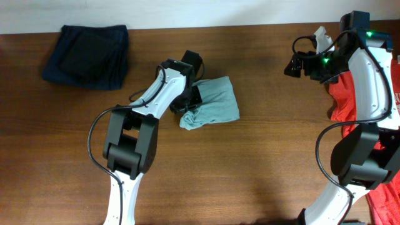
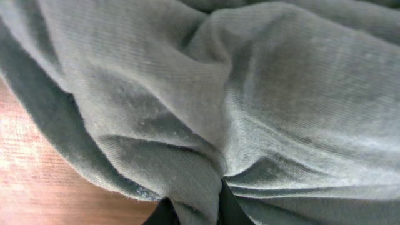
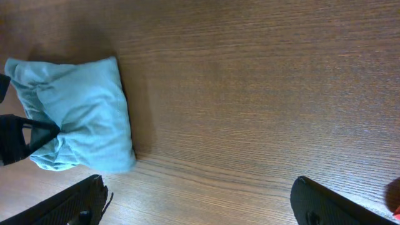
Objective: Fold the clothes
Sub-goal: 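Lift the blue bundle and carry it left toward the navy garment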
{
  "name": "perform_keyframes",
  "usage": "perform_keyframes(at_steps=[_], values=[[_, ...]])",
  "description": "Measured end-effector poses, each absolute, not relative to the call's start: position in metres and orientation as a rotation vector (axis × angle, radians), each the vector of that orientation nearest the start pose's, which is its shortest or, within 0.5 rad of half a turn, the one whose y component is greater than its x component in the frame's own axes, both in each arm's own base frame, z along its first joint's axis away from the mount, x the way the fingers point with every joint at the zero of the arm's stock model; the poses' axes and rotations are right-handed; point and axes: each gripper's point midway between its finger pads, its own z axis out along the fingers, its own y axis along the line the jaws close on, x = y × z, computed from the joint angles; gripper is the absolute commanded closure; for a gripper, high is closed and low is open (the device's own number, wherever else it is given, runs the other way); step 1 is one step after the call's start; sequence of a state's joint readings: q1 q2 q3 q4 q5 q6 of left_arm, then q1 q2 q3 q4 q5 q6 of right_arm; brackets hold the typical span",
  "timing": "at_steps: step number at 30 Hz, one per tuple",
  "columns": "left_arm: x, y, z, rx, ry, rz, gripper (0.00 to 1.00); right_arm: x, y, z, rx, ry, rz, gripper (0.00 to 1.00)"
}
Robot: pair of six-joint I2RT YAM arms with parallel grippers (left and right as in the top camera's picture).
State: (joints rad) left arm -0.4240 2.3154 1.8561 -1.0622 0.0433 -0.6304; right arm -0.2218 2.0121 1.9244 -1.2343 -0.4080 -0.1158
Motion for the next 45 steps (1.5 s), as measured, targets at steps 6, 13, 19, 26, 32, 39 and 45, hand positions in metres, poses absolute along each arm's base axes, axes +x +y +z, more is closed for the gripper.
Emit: perform_keyframes(at_steps=[6, 13, 19, 26, 32, 39, 45], values=[[0.42, -0.193, 0.01, 0.022, 3.092, -0.074, 1.0, 0.443, -0.03, 0.166, 0.075, 2.786, 0.51, 0.01], [0.44, -0.189, 0.029, 0.294, 3.041, -0.034, 1.0, 0.443, -0.03, 0.166, 0.076, 2.786, 0.51, 0.01], [0.481, -0.188, 0.08, 0.464, 2.847, 0.061, 1.0, 0.443, -0.03, 0.166, 0.076, 2.786, 0.509, 0.01], [0.5, -0.174, 0.103, 0.614, 2.732, 0.233, 1.0, 0.443, -0.03, 0.166, 0.075, 2.786, 0.509, 0.01], [0.519, -0.147, 0.124, 0.609, 2.658, 0.393, 1.0, 0.443, -0.03, 0.166, 0.075, 2.786, 0.51, 0.01], [0.549, -0.114, 0.174, 0.465, 2.555, 0.396, 1.0, 0.443, -0.03, 0.166, 0.076, 2.786, 0.51, 0.01], [0.572, -0.074, 0.22, 0.321, 2.457, 0.334, 1.0, 0.443, -0.03, 0.166, 0.075, 2.786, 0.51, 0.01]])
